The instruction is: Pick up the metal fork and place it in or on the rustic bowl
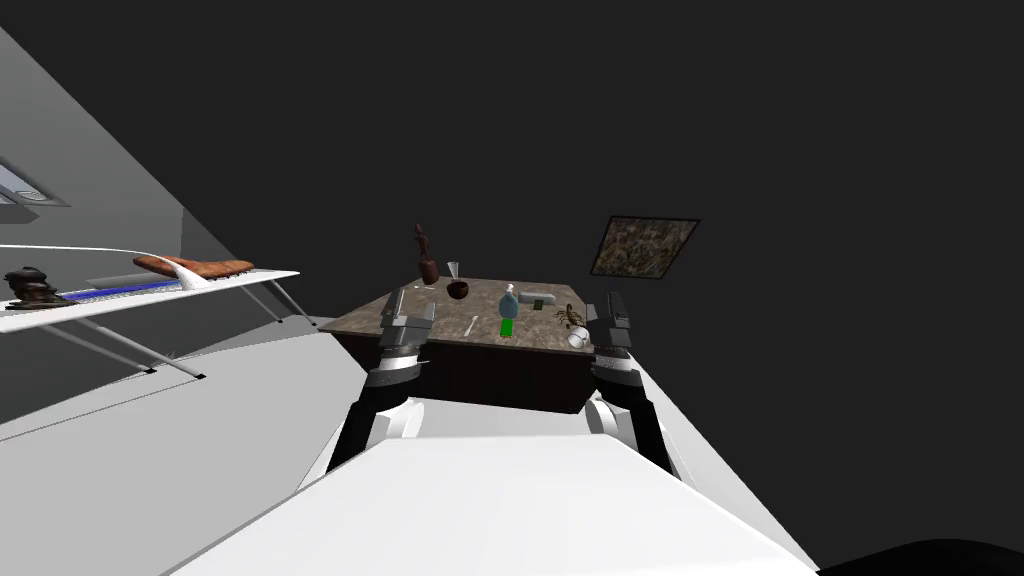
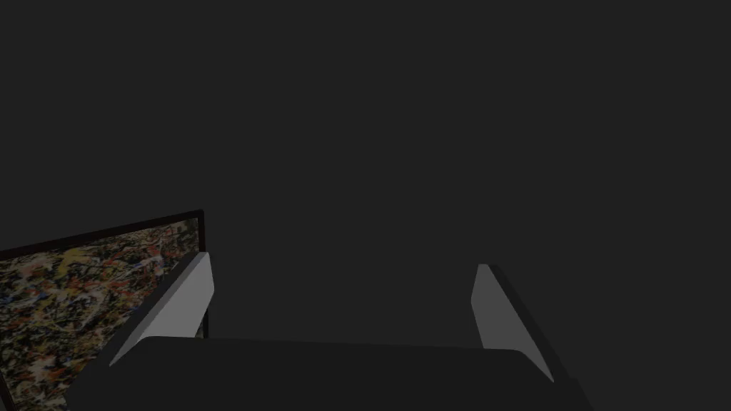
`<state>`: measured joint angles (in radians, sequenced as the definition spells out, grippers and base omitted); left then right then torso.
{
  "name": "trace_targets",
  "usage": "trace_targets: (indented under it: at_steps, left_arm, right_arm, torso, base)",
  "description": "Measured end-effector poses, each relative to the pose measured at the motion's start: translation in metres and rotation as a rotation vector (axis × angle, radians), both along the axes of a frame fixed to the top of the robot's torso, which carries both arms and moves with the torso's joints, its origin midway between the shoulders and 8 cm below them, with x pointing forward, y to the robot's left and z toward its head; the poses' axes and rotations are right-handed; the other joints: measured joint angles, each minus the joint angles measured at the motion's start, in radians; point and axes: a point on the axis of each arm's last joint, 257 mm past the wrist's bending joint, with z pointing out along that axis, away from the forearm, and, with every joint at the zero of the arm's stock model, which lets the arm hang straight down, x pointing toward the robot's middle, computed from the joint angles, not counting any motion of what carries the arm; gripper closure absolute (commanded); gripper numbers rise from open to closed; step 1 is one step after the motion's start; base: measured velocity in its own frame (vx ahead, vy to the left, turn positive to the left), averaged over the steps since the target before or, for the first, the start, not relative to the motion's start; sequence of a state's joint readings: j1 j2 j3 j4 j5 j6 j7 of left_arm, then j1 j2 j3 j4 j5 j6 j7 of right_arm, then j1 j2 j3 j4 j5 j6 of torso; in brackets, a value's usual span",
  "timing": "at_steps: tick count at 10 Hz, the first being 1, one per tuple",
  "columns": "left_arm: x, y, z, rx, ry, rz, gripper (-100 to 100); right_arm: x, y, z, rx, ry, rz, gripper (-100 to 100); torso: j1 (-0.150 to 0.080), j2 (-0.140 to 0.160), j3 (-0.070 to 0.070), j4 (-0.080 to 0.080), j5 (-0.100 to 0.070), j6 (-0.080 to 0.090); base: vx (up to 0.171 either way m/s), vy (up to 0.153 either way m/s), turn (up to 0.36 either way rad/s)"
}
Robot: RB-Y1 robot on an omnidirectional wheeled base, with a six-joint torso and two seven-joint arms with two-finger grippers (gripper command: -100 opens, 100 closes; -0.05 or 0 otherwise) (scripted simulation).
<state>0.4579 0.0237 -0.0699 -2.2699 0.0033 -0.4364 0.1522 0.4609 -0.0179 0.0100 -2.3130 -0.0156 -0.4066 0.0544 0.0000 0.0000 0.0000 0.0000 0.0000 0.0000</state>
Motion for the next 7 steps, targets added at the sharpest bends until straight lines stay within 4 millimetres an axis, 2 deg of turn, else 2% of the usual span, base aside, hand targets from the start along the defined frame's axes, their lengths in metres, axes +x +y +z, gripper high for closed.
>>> trace_targets:
  at_steps: [2, 7]
  left_arm:
    - [0.009, 0.002, -0.008, 0.015, 0.046, -0.029, -100]
    - [0.030, 0.013, -0.028, 0.006, 0.157, -0.069, -100]
  right_arm:
    - [0.000, 0.000, 0.000, 0.000, 0.000, 0.000, 0]
    - [0.000, 0.000, 0.000, 0.000, 0.000, 0.000, 0]
  torso:
    - [0.001, 0.001, 0.000, 0.000, 0.000, 0.000]
    - [0.001, 0.000, 0.000, 0.000, 0.000, 0.000]
  base:
    - [-0.010, 0.015, -0.169]
    - [-0.005, 0.007, -0.099]
